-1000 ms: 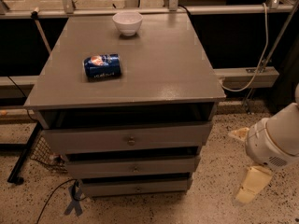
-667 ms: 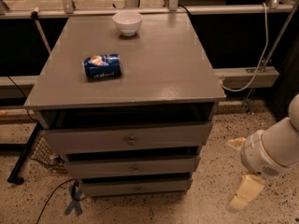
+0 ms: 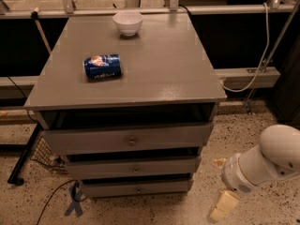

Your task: Open bottom drawer

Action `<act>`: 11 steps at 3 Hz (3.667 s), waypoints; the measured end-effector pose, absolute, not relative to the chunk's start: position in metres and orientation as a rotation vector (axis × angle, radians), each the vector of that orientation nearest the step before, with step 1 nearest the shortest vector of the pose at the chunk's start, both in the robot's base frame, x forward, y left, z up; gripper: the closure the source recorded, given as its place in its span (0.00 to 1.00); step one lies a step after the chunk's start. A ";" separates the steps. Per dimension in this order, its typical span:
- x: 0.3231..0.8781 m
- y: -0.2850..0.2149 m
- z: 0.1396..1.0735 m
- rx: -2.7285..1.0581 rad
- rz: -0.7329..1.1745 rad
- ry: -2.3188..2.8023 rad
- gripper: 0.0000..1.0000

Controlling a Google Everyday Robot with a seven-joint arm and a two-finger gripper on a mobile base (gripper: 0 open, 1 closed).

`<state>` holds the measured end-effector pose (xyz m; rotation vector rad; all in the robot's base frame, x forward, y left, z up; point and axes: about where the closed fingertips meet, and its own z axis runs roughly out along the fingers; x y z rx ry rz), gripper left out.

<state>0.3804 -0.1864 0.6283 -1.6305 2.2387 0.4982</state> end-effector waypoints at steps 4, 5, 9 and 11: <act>0.405 -0.144 0.513 -1.579 0.635 2.203 0.00; 0.408 -0.130 0.486 -1.571 0.675 2.177 0.00; 0.439 -0.108 0.365 -1.488 0.716 2.137 0.00; 0.478 -0.089 0.295 -1.522 0.717 2.093 0.00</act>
Offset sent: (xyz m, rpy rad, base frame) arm 0.0068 0.0175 -0.0361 0.0447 0.0116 -0.0032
